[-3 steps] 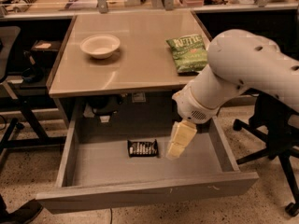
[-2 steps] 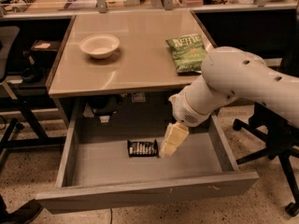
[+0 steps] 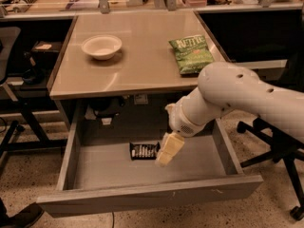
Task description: Pick rxbar chocolate from top drawer and place on counter
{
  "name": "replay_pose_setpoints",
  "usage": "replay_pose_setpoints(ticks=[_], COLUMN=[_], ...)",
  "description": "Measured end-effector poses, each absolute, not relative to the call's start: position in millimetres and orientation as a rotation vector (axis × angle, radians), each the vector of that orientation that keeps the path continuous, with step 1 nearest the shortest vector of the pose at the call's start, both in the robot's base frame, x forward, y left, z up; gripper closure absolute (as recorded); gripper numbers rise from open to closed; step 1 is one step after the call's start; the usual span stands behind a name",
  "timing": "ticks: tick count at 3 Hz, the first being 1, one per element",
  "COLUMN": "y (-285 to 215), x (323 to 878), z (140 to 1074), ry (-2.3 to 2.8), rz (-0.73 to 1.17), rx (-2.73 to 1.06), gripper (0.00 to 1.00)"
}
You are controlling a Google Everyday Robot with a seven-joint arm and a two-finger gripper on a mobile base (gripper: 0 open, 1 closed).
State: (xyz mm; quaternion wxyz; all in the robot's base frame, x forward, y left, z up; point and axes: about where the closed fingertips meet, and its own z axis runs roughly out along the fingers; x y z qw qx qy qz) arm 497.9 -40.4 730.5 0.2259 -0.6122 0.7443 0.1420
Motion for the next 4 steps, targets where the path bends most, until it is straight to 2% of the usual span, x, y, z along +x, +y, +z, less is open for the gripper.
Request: replay_pose_setpoints(ticks=[2, 4], y=[4, 11], x=[506, 506], z=[687, 667], ry=[2.038, 2.020], rz=[0.498, 0.504], rx=[-1.675, -1.679], gripper=[0.00, 0.00])
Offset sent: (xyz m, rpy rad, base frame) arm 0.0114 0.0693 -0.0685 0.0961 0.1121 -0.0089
